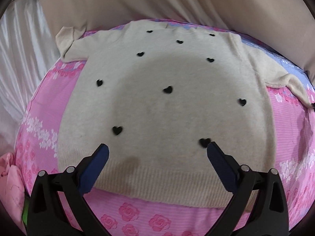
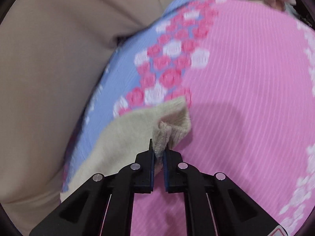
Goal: Fold small clothes
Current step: 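Grasp the sweater sleeve cuff with the right gripper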
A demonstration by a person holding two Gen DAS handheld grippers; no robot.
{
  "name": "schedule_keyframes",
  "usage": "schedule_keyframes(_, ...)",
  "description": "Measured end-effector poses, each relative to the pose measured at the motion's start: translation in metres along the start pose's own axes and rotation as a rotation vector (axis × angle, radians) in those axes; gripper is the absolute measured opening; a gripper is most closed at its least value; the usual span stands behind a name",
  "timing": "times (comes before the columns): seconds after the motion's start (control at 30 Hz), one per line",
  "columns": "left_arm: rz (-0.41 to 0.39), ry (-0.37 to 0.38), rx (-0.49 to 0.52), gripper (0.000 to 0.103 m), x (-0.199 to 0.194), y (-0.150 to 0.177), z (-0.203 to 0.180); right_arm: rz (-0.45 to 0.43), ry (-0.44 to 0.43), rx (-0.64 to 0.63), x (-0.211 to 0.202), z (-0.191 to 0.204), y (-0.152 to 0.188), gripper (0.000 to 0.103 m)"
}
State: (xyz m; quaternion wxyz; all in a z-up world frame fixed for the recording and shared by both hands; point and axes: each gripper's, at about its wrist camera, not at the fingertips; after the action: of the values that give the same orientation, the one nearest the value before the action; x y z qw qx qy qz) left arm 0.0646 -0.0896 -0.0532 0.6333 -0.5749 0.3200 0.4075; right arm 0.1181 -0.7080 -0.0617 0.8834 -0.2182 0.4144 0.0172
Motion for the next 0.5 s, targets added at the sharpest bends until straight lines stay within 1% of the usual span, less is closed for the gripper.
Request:
schedule_keyframes(0.1,-0.001,0.008,0.007,0.098,0.000,-0.003,-0.006,-0.070,-0.013,-0.023,-0.024,0.002,-0.029,0.006)
schedule_keyframes(0.13,-0.001,0.007,0.010,0.098,0.000,-0.004,-0.007,-0.083,-0.019,-0.024,-0.031,0.001,-0.040,0.006)
schedule_keyframes(0.2,0.001,0.007,0.012,0.098,0.002,-0.005,-0.008,-0.100,0.001,-0.040,-0.037,-0.001,-0.059,0.006)
schedule_keyframes(0.23,0.005,0.007,0.009,0.098,0.002,-0.005,-0.007,-0.107,0.008,-0.054,-0.042,0.000,-0.064,0.006)
schedule_keyframes(0.3,0.008,0.014,0.001,0.098,0.001,-0.006,-0.005,-0.106,0.001,-0.065,-0.048,0.005,-0.065,0.006)
schedule_keyframes(0.33,0.007,0.016,0.001,0.098,0.000,-0.006,-0.003,-0.103,-0.014,-0.091,-0.050,0.018,-0.063,0.006)
schedule_keyframes(0.4,0.000,0.022,-0.004,0.098,-0.002,-0.007,0.003,-0.107,-0.054,-0.182,-0.064,0.053,-0.049,0.006)
schedule_keyframes(0.5,-0.010,0.031,-0.030,0.098,-0.005,-0.009,0.018,-0.077,-0.181,-0.305,-0.079,0.130,-0.017,0.006)
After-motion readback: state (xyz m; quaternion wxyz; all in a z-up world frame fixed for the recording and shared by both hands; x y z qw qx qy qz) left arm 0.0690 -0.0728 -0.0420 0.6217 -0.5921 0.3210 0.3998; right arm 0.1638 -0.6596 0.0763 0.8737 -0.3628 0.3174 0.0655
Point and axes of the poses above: each gripper's, at about its wrist camera, not at the fingertips, and x roughly the way its jaws point, z to its left, y to its underside, and after that the axes turned 4 degrees about -y, right-handed
